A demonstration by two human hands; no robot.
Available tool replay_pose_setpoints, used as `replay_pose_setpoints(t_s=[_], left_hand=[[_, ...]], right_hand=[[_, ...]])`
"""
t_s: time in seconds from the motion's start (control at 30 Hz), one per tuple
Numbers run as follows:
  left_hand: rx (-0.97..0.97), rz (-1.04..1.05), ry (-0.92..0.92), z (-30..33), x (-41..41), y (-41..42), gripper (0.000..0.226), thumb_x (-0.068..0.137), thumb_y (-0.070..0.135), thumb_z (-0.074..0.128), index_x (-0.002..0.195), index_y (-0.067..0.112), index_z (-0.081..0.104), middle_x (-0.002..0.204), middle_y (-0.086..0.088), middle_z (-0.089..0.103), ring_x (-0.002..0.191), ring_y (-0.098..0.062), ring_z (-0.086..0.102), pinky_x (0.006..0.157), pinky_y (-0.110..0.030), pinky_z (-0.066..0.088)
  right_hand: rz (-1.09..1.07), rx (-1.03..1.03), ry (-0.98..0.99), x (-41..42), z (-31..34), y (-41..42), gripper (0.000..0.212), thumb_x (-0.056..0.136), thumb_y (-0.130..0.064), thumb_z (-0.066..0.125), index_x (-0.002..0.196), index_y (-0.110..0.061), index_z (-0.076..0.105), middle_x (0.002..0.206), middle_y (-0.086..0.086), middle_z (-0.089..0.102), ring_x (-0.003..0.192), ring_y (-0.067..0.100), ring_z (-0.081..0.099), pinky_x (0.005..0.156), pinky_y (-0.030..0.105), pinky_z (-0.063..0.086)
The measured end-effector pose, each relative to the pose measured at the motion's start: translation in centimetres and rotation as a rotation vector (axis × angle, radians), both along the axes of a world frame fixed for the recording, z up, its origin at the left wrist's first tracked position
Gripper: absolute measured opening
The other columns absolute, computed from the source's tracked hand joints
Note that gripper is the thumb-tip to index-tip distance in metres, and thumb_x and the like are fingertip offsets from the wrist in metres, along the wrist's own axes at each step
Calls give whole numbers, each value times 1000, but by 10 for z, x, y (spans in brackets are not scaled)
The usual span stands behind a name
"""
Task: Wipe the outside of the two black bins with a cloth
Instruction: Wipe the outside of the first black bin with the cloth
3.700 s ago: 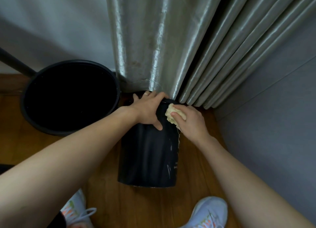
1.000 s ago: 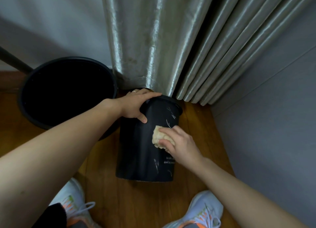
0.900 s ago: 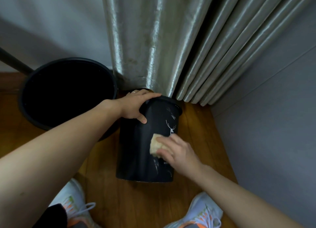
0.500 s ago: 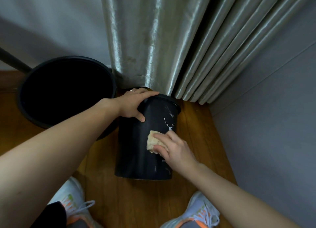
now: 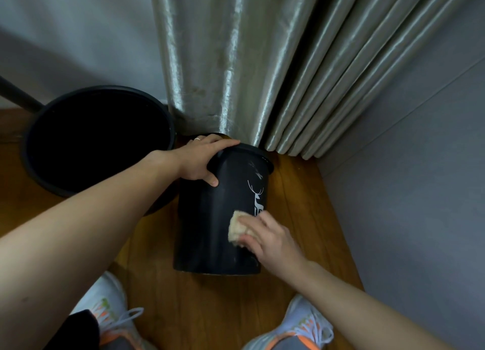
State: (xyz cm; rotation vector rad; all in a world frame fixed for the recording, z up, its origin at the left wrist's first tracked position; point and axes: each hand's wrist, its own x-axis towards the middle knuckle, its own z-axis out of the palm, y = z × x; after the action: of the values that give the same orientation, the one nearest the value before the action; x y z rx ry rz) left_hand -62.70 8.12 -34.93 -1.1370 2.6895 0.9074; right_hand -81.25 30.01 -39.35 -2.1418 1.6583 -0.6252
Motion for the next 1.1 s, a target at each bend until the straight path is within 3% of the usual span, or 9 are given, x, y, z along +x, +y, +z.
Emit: replay_pose_setpoints(t_s=[0.13, 0.33, 0.47, 0.63, 0.8, 1.1], left_hand=[[22, 10, -4, 2, 3, 0, 112, 69, 23, 86, 151, 44, 12, 151, -4, 26, 137, -33, 23, 116, -48, 19], [29, 20, 2, 4, 1, 2, 112, 68, 22, 86, 151, 43, 14, 151, -3, 27, 137, -33, 23, 115, -47, 19], [25, 34, -10, 6, 1, 2, 113, 65, 21, 87, 151, 39, 16, 151, -4, 28, 138, -33, 24, 115, -48, 20], [-12, 132, -17, 12, -19, 15, 113, 52, 36, 90, 144, 31, 25, 147, 1, 33, 137, -29, 26, 111, -64, 18], [-53, 121, -106, 9, -31, 23, 122, 51, 53, 88, 147, 52, 13, 146, -7, 21, 138, -35, 12, 107, -74, 7], [25, 180, 72, 3, -26, 13, 114, 45, 47, 92, 138, 60, 27, 115, 0, 30, 117, -21, 23, 106, -60, 22]], right_hand=[[303, 65, 79, -2, -3, 21, 32, 97, -37, 53, 127, -24, 52, 99, 3, 52, 79, 14, 54, 60, 23, 48], [28, 0, -46, 1, 2, -3, 33, 93, -37, 59, 121, -20, 60, 94, 1, 54, 76, 14, 55, 61, 25, 49], [261, 68, 27, 2, 0, 14, 31, 95, -39, 56, 123, -24, 56, 96, 2, 52, 78, 13, 53, 61, 25, 49], [278, 87, 63, 1, 3, 10, 33, 94, -39, 58, 123, -23, 59, 96, 1, 53, 78, 13, 53, 59, 29, 50], [291, 74, 68, 5, 3, 12, 34, 94, -40, 57, 124, -23, 58, 95, 3, 53, 78, 14, 53, 58, 31, 53], [280, 48, 67, 5, 5, 7, 34, 94, -37, 60, 123, -21, 60, 94, 3, 53, 78, 12, 51, 60, 24, 46]])
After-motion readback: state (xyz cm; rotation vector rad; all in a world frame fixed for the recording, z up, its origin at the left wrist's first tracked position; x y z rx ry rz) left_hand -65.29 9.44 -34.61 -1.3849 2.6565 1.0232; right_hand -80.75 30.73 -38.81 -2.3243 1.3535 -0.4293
